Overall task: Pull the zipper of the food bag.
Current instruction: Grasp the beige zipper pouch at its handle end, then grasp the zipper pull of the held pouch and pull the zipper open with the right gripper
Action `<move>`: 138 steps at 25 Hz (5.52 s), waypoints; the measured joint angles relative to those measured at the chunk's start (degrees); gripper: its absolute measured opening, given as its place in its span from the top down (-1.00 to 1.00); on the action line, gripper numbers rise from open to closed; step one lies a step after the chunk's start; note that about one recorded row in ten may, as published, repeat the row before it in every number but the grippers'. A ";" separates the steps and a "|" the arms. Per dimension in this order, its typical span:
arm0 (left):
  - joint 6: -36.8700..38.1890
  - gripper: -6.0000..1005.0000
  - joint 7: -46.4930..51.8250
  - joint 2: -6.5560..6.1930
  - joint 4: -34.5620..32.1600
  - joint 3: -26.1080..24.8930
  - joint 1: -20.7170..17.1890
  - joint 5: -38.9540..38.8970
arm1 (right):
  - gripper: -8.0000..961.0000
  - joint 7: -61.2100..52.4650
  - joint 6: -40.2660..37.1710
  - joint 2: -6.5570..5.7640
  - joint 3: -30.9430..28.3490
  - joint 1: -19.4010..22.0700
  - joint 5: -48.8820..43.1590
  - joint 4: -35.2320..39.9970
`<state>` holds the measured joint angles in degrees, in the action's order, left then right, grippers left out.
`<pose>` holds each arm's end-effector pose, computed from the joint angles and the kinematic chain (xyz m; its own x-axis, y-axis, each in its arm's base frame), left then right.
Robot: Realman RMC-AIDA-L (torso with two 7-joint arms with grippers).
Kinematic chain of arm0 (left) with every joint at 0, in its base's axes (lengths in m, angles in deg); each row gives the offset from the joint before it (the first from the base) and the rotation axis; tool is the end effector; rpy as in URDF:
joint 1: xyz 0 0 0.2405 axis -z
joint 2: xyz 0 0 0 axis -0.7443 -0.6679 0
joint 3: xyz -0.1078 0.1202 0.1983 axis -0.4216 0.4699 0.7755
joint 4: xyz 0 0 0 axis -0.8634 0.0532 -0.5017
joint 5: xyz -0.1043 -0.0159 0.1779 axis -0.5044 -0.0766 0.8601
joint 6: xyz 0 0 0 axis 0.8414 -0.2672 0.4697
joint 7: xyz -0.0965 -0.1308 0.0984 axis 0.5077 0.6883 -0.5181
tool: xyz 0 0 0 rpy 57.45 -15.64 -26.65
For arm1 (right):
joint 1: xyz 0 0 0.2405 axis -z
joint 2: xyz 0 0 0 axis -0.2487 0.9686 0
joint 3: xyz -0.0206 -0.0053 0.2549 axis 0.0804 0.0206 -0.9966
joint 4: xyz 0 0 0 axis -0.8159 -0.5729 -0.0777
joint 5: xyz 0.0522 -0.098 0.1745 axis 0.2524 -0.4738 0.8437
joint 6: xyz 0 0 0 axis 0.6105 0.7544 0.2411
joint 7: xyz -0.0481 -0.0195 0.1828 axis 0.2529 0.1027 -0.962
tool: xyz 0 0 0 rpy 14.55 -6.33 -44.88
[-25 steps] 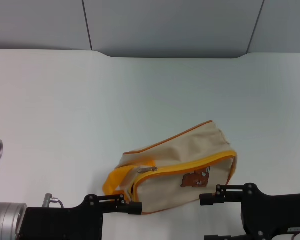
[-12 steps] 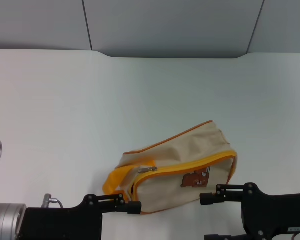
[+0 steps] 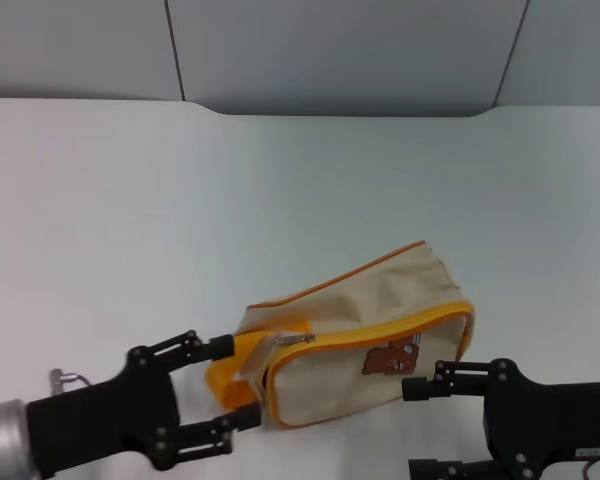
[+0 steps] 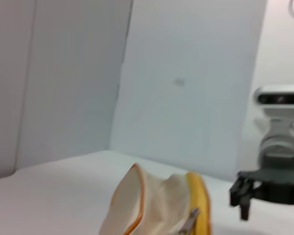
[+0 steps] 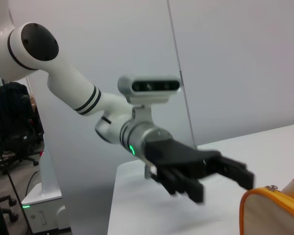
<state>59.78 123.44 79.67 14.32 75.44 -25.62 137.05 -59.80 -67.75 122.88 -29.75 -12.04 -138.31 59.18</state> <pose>-0.2722 0.2462 -0.0674 0.7262 0.2086 0.6550 0.3648 -0.9245 -0.1101 0.2476 0.2489 -0.0657 0.8107 -0.1842 -0.5557 -0.1827 -0.9814 0.0586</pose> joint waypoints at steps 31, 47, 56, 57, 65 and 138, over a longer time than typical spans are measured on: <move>-17.12 0.28 -9.06 0.29 13.13 -6.69 6.81 -0.38 | -0.53 0.16 -0.43 0.04 -2.42 0.56 0.92 0.01; -9.78 0.71 -7.23 -0.67 5.43 -5.55 6.38 -2.40 | -0.47 17.49 5.65 1.41 -2.98 -1.00 20.21 -2.35; -7.13 0.75 -4.05 -0.79 1.89 -3.19 8.16 -2.34 | -0.44 32.43 10.30 1.42 -2.25 -3.86 20.36 -2.47; -7.09 0.75 -4.01 -0.77 1.88 -3.13 8.36 -2.34 | -0.43 32.43 10.30 1.42 -2.25 -3.86 20.36 -2.47; -6.95 0.76 -3.44 -0.45 1.84 -2.46 9.80 -2.31 | -0.40 42.03 12.04 1.49 1.36 -5.41 20.18 -2.46; -11.49 0.80 2.61 -0.33 1.21 -12.63 7.94 -3.25 | 0.93 28.18 19.56 1.15 16.38 2.42 20.06 10.11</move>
<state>48.30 126.05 79.35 15.52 62.81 -17.68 133.80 -31.61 -48.19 124.02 -13.37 -9.63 -118.25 69.30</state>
